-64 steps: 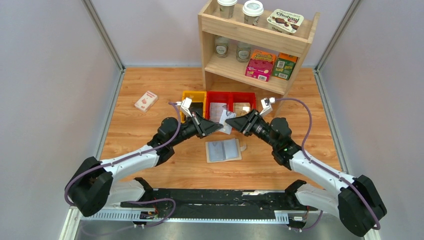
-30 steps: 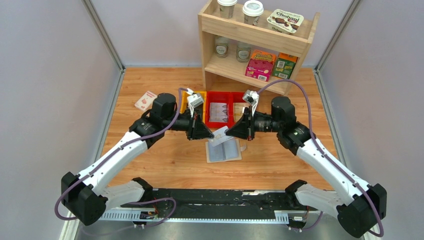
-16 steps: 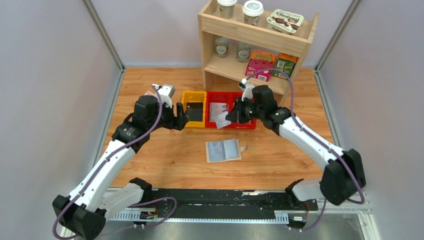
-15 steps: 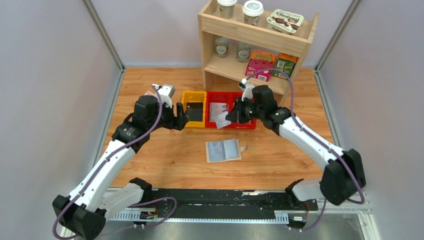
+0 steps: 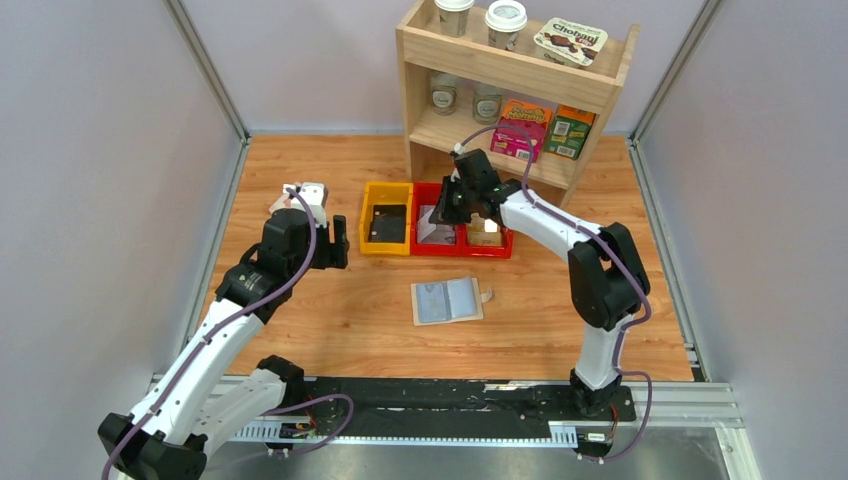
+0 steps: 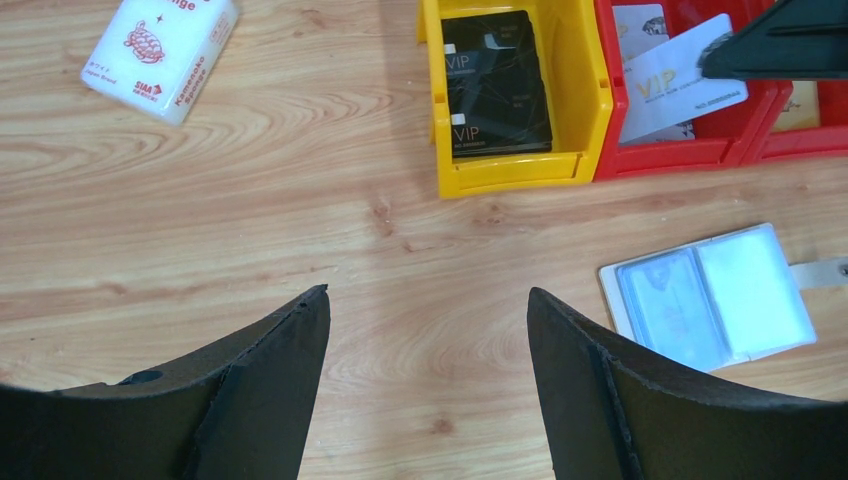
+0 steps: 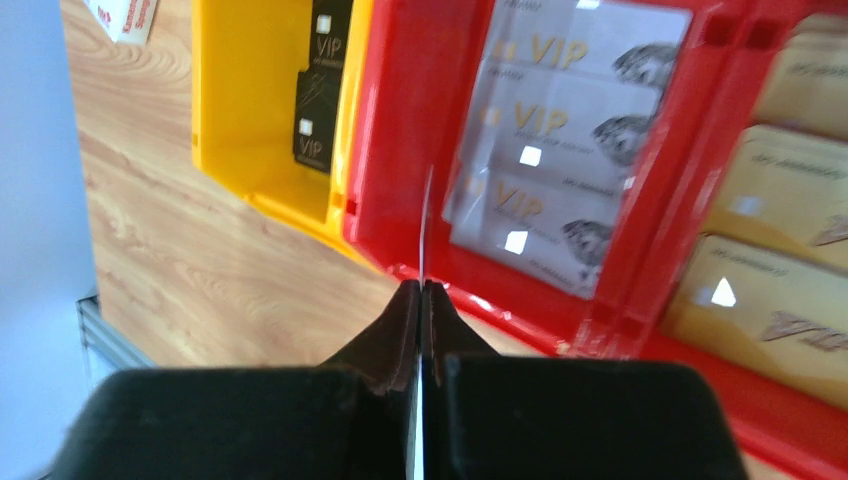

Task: Take the credit cards out of the card holder
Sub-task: Place the credit card in the storage box.

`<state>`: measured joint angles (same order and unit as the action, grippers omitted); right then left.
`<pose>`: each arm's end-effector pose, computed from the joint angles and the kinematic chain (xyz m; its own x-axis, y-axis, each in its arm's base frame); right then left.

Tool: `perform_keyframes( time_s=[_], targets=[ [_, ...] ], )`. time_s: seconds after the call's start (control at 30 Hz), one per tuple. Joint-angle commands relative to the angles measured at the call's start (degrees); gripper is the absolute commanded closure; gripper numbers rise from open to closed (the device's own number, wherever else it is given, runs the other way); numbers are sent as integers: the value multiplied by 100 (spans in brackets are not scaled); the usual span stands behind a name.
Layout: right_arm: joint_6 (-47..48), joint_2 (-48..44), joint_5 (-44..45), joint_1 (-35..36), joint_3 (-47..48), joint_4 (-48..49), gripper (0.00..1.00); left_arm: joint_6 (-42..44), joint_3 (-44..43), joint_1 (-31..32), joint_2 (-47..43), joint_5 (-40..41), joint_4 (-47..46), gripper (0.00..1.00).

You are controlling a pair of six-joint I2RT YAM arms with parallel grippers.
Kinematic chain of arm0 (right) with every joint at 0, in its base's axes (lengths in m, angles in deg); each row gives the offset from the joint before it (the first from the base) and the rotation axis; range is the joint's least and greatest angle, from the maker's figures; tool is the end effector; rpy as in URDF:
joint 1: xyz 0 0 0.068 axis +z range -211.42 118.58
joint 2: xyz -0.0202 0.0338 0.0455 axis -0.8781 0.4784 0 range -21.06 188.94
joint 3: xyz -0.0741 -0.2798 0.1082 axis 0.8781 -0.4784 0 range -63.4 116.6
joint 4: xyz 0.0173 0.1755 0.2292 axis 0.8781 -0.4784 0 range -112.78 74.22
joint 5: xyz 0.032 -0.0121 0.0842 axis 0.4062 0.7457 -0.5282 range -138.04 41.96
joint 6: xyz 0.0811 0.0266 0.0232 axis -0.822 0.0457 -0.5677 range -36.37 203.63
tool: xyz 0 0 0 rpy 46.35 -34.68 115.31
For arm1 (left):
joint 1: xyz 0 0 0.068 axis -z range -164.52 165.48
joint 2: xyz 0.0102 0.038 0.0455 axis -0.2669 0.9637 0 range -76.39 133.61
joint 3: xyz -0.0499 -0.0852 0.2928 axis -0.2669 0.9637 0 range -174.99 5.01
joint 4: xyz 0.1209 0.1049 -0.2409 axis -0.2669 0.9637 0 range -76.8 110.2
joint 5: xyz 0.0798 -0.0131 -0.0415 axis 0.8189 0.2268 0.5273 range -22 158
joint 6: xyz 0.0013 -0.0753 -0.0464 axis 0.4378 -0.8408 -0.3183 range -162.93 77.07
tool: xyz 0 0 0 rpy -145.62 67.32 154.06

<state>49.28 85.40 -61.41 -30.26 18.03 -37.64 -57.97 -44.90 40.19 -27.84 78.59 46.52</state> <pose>0.4032 0.2650 0.2309 -0.8761 0.1118 -0.4690 -0.1747 0.8330 0.5249 0.2076 -0.0796 0.3258 -0.5342 -0.0350 -0.8446 0.1353 0.9827 -0.1263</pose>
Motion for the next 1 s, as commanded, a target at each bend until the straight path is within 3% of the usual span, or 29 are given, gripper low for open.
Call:
perform_keyframes(
  time_s=[0.0, 0.13, 0.27, 0.4, 0.57, 0.7, 0.97],
  targets=[
    [-432, 375, 176, 13, 374, -72, 100, 19, -80, -10, 49, -75, -63, 20],
    [-406, 604, 360, 13, 505, -273, 99, 11, -71, -10, 14, -276, -115, 20],
    [-345, 587, 878, 57, 558, -572, 90, 2, -63, -10, -4, -312, -115, 20],
    [-187, 386, 1336, 180, 585, -897, 70, 2, -45, -10, 22, -408, -142, 20],
    [129, -124, 2512, 531, 532, -1293, 47, -7, -45, -10, 57, -601, -159, 20],
    [402, -572, 3023, 935, 348, -1443, 34, -33, -45, -10, 93, -698, -133, 20],
    [596, -1197, 2533, 1902, -574, -1390, 21, -244, -54, -10, 110, -1014, -71, 20]
  ],
)
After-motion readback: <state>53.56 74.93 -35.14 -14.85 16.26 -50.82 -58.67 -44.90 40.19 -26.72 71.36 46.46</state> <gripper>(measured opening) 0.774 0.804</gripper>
